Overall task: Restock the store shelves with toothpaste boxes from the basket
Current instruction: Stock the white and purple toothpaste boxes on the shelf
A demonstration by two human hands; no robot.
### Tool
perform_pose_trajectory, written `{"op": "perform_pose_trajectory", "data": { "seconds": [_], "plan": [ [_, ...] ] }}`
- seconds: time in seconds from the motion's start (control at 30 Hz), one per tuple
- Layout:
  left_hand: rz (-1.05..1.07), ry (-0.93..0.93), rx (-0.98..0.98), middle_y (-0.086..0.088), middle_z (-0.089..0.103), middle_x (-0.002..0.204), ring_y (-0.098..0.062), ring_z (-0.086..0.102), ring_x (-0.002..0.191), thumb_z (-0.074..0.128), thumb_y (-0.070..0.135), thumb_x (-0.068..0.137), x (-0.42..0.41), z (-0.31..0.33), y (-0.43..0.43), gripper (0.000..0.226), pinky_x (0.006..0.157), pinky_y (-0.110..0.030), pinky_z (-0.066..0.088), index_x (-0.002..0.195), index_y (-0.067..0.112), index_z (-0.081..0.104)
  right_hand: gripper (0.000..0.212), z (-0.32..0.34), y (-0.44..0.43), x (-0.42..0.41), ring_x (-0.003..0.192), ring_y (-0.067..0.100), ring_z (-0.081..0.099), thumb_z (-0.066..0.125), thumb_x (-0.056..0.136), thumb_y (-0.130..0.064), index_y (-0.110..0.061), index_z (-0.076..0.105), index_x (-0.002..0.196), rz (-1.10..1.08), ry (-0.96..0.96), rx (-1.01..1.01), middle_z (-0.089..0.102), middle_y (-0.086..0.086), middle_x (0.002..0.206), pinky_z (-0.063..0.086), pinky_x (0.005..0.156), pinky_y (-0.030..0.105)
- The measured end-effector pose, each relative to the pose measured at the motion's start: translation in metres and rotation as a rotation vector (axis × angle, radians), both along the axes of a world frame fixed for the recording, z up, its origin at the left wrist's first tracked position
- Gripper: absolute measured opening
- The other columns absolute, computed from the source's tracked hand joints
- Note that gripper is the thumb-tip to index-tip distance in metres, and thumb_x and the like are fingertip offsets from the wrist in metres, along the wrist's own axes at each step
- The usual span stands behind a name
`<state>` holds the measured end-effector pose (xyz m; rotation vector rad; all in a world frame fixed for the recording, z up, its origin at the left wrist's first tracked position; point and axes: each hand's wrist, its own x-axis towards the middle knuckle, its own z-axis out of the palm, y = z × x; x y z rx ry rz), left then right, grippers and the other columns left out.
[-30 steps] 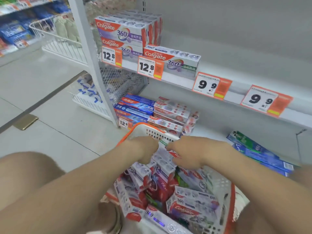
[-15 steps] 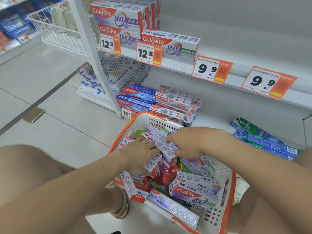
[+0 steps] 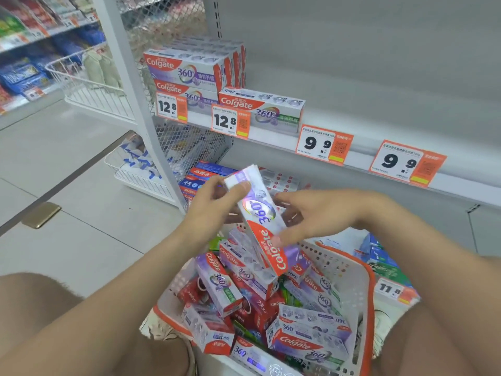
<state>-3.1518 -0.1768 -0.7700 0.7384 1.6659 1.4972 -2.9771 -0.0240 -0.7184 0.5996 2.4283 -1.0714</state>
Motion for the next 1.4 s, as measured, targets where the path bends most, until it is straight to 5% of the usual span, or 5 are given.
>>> {"op": "perform_pose_trajectory", "data": {
  "seconds": [0.23,0.7,0.93,1.2,1.4],
  "plan": [
    [0.013,-0.195,-0.010,-0.016,0.078,0.110,-0.035,0.077,0.097,0.086,0.059,0.072,-0.005,0.029,0.010,0.090,0.079,-0.039,0.062,0.137,0.004,0.057,0.046,0.008,-0.012,-0.002,0.096,0.004,0.075,0.087,0.084,-0.036,-0.034,0.063,0.123,-0.258,0.366,-0.228,0.079,-0.015,0.106,0.061,0.088,0.028],
    [-0.057,-0.143,0.035,-0.015,0.077,0.117,-0.033,0.071,0.100,0.075,0.015,0.094,-0.007,0.036,0.011,0.038,0.087,-0.045,0.052,0.130,0.005,0.067,0.043,0.027,-0.001,-0.004,0.081,0.019,0.077,0.059,0.103,-0.049,-0.011,0.061,0.124,-0.901,0.745,-0.423,0.081,0.003,0.094,0.061,0.074,0.035],
    [0.047,-0.100,0.000,-0.018,0.079,0.101,-0.026,0.073,0.080,0.072,0.020,0.099,-0.010,0.051,0.018,0.034,0.069,-0.035,0.055,0.129,0.009,0.061,0.045,0.021,0.006,-0.009,0.082,0.017,0.075,0.065,0.099,-0.053,-0.012,0.065,0.118,-0.837,0.751,-0.299,0.081,0.003,0.095,0.052,0.079,0.040],
    [-0.111,-0.084,0.040,-0.008,0.079,0.112,-0.027,0.076,0.099,0.079,0.041,0.091,0.004,0.088,0.021,0.050,0.091,-0.043,0.058,0.132,0.019,0.062,0.057,0.024,-0.002,-0.030,0.109,0.025,0.075,0.072,0.088,-0.057,-0.024,0.054,0.132,-0.731,0.847,-0.429,0.069,0.006,0.129,0.059,0.096,0.054],
    [-0.085,0.241,0.060,0.001,0.081,0.100,-0.020,0.078,0.092,0.092,0.013,0.075,-0.004,0.107,0.032,0.062,0.086,-0.043,0.064,0.124,0.036,0.062,0.069,0.039,0.006,-0.033,0.120,0.016,0.068,0.081,0.087,-0.044,-0.027,0.041,0.141,-0.598,0.974,-0.255,0.059,0.000,0.141,0.057,0.101,0.047]
  ]
}}
